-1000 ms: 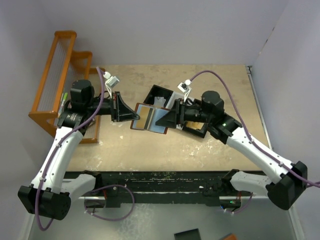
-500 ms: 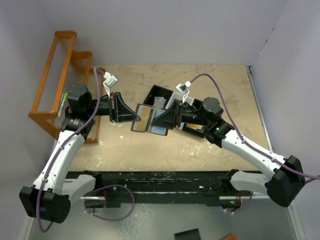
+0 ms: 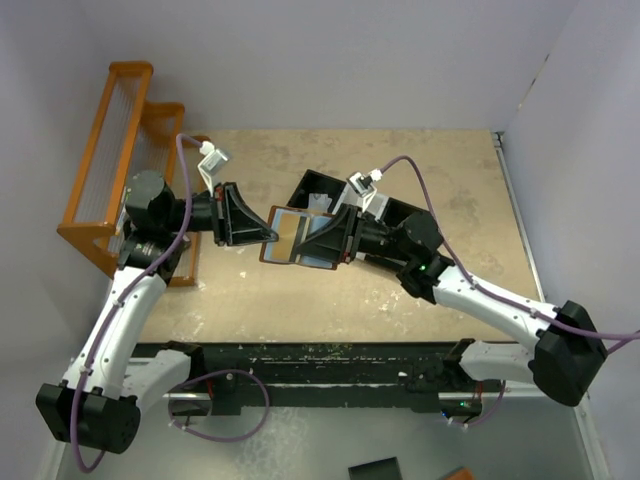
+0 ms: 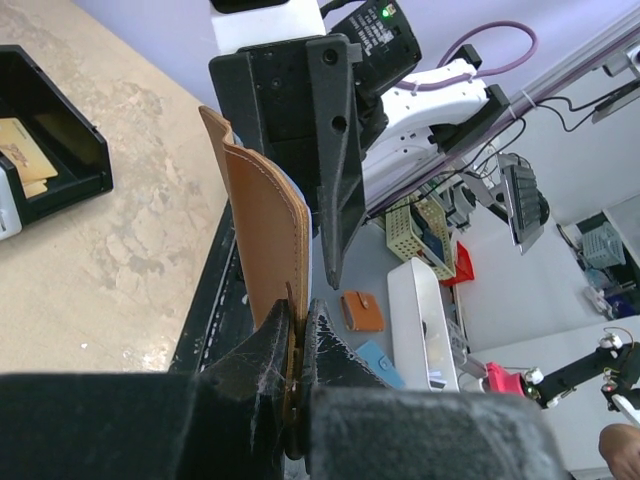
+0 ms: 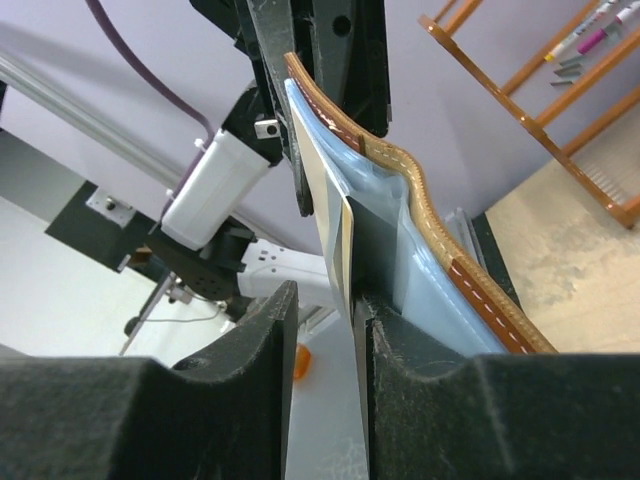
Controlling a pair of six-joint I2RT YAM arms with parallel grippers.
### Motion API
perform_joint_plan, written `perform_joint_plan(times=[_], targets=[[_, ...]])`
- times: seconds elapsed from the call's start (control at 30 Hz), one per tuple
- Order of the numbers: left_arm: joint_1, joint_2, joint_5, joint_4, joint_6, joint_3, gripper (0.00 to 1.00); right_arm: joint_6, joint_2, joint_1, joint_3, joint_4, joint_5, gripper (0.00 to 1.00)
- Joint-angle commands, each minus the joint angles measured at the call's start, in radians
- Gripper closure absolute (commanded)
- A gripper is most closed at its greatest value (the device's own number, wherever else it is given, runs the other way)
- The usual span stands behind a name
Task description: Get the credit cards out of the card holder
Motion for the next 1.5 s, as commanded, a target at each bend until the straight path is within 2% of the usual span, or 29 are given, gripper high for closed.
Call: perform_joint_plan(times=[0.0, 0.13, 0.27, 0.4, 0.53, 0.67, 0.83, 0.9, 0.97, 1.1, 1.27, 1.37, 1.47], targets=[[-0.002, -0.027, 0.039, 0.072, -0.035, 0.012, 1.0, 0.086, 0.008, 0.008, -0.01, 0.25, -0.01, 0.7], [-0.002, -0.027, 0.039, 0.072, -0.036, 0.01, 1.0, 0.079, -0.028, 0.008, -0.014, 0.244, -0.022, 0.79], [-0.002, -0.026, 0.033, 0.087, -0.054, 0.01, 1.0, 0.076, -0.068, 0.007, -0.036, 0.222, -0.03, 0.83], [-0.002, -0.026, 0.028, 0.116, -0.082, 0.008, 1.0, 0.073, -0.095, 0.008, -0.049, 0.226, -0.001, 0.94], [-0.003, -0.03, 0.03, 0.118, -0.091, 0.006, 1.0, 0.077, -0.092, 0.007, -0.043, 0.244, -0.012, 1.0], [-0.003, -0.036, 0.023, 0.121, -0.099, 0.011, 1.0, 0.07, -0.101, 0.007, -0.047, 0.213, -0.007, 1.0], [-0.003, -0.034, 0.024, 0.123, -0.104, 0.007, 0.98, -0.028, -0.126, 0.008, -0.003, -0.006, 0.068, 1.0], [-0.003, -0.035, 0.023, 0.128, -0.11, 0.006, 0.82, -0.072, -0.132, 0.007, 0.022, -0.126, 0.104, 1.0], [-0.005, -0.042, 0.027, 0.176, -0.149, -0.004, 0.75, -0.105, -0.132, 0.007, 0.039, -0.199, 0.126, 1.0], [-0.009, -0.057, 0.037, 0.292, -0.228, -0.033, 0.66, -0.118, -0.13, 0.008, 0.043, -0.201, 0.171, 1.0], [-0.021, -0.056, 0.031, 0.278, -0.203, -0.042, 0.69, -0.114, -0.109, 0.008, 0.063, -0.198, 0.174, 1.0], [-0.023, -0.053, 0.007, 0.176, -0.114, -0.031, 0.76, -0.112, -0.091, 0.014, 0.082, -0.192, 0.164, 1.0], [-0.023, -0.049, -0.014, 0.069, -0.034, -0.02, 0.73, -0.11, -0.081, 0.022, 0.09, -0.186, 0.159, 1.0]])
